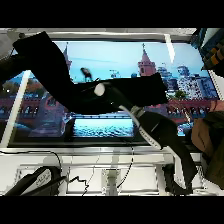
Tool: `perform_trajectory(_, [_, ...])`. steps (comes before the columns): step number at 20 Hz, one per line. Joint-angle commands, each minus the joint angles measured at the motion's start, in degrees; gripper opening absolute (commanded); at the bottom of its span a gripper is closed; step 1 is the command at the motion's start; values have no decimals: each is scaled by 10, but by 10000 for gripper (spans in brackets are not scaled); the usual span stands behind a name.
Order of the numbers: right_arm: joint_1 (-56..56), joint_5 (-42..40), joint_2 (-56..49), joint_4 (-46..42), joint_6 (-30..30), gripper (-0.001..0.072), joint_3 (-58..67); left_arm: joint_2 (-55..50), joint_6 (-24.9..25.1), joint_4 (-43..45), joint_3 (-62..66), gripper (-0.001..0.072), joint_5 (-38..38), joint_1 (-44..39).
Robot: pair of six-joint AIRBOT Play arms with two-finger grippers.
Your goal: Fold the clothes and pants, and hang the long-sleeved shirts on hangers.
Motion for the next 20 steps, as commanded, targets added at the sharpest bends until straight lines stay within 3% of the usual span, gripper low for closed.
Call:
perform_trajectory(1, [64,-42,-33,-14,16,5,32,2,-21,1,0,21,1,-31])
perform_trajectory(6, [48,-12,-29,-37,14,7,32,-4,-21,1,0,21,1,-56])
perform_trajectory(12, [-97,209,37,-172,-12,8,32,-56,-22,1,-1,21,2,-125])
perform_trajectory(14, [-166,254,81,-171,-49,7,32,-83,-52,1,-1,21,30,-173])
perform_trajectory(18, [-282,282,168,-167,-50,8,32,-148,-105,-2,-1,23,108,-284])
perform_trajectory(19, [-306,282,188,-167,-50,8,32,-167,-129,-13,-1,39,119,-311])
perform_trajectory(20, [-326,282,207,-167,-50,9,32,-184,-138,-33,-1,141,122,-335])
